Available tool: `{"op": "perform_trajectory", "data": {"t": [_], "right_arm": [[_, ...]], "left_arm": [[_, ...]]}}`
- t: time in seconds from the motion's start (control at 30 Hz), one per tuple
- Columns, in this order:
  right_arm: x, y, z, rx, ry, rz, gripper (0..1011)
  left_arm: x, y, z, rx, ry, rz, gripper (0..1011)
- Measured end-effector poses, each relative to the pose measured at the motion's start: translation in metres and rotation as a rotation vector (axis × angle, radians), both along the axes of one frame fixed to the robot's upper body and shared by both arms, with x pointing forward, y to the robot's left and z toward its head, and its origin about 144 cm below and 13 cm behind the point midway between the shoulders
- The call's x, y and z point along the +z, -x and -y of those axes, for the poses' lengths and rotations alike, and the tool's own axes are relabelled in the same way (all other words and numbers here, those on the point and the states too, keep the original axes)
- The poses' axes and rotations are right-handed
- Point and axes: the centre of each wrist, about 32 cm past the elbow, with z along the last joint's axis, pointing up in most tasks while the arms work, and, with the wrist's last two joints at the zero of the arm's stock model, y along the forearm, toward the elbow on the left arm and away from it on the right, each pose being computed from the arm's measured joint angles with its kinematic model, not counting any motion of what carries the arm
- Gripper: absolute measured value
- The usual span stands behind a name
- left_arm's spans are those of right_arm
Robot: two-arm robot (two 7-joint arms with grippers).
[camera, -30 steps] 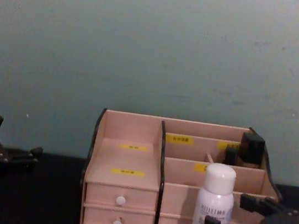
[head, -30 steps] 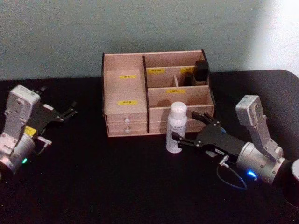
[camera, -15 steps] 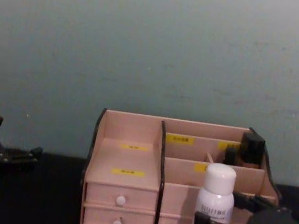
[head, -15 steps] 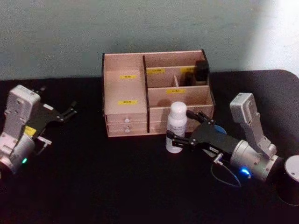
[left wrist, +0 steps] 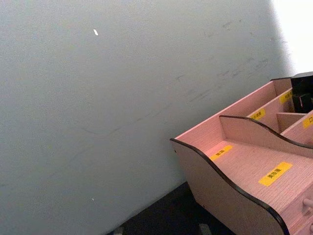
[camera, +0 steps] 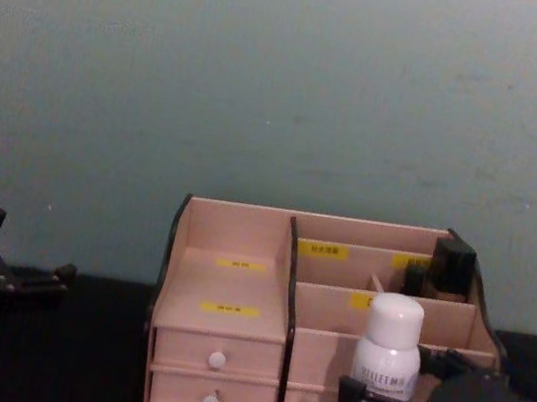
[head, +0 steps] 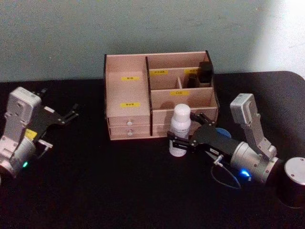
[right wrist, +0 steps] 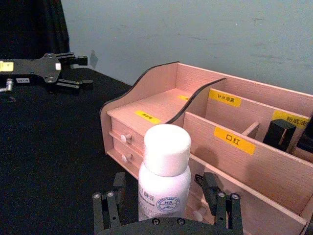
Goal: Pick up the facial cleanser and watermelon frost from the table and place them into the tiered storage box.
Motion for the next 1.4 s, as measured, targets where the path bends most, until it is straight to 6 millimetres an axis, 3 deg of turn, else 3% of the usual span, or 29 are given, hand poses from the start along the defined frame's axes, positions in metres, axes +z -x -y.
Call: {"op": "perform_trajectory", "data": {"t": [1.4], "right_arm": [[-0.0087,-0.0043,-0.0051,-0.011,-0.021,-0.022,1003]], "left_arm": [[0.0,0.0,0.0,0.0,0.0,0.0,1001]]}}
